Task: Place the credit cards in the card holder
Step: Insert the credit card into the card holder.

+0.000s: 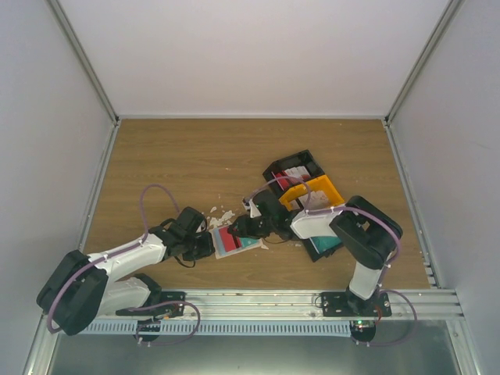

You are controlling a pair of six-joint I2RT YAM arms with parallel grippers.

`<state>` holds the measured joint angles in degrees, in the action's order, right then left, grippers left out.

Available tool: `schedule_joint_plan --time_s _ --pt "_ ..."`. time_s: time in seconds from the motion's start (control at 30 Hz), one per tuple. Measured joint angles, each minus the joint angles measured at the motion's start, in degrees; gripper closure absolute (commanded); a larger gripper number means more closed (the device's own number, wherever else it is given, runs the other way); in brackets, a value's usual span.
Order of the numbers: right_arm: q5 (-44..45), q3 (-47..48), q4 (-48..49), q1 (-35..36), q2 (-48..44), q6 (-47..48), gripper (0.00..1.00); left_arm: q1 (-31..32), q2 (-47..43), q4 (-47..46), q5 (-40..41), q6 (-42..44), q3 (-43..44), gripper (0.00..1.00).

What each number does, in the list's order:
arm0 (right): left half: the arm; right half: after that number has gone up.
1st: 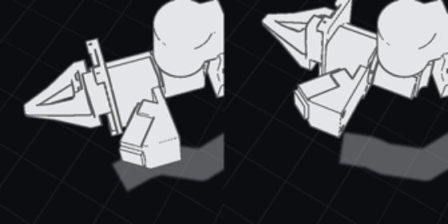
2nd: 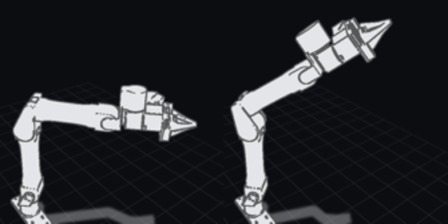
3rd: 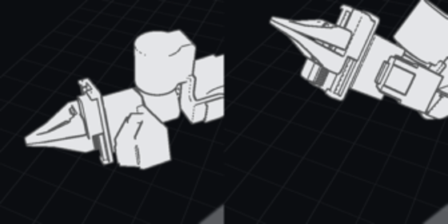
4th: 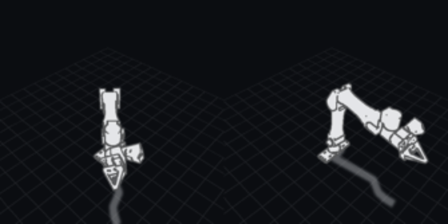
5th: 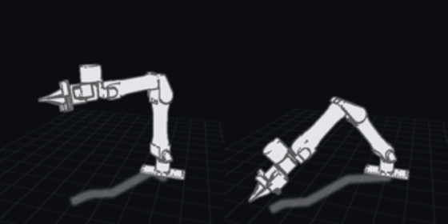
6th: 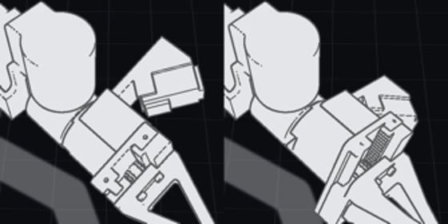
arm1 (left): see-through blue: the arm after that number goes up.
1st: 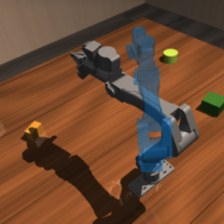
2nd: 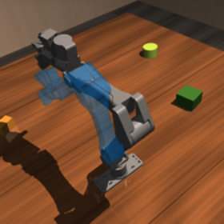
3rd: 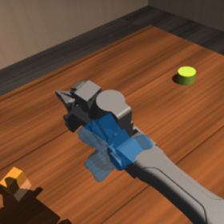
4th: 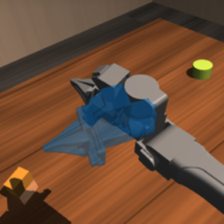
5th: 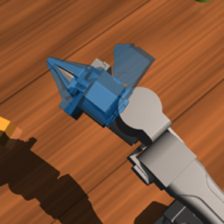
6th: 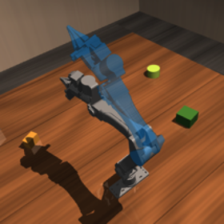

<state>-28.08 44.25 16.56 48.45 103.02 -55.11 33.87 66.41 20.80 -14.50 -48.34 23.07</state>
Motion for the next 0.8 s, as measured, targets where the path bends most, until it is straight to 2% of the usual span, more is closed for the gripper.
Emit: schedule_joint_plan --time_s 0.2,0.5,0.73,0.8 --pt "6.6 2.1 -8.6 1.0 -1.8 3.2 0.56 0.0 0.2 -0.9 -0.7 0.2 -0.2 0.94" --pt "13.6 7.1 -17.9 5.5 -1.7 6.5 0.6 0.1 0.8 -2.2 -1.8 0.4 -0.4 0.94" --pt "16.3 9.6 -21.6 7.2 -1.4 8.4 0.58 0.1 1.0 -2.5 -2.2 0.4 -0.4 0.94" --pt "17.8 9.8 -22.6 7.2 -1.6 8.9 0.57 0.1 0.9 -2.5 -2.2 0.3 -0.4 0.9"
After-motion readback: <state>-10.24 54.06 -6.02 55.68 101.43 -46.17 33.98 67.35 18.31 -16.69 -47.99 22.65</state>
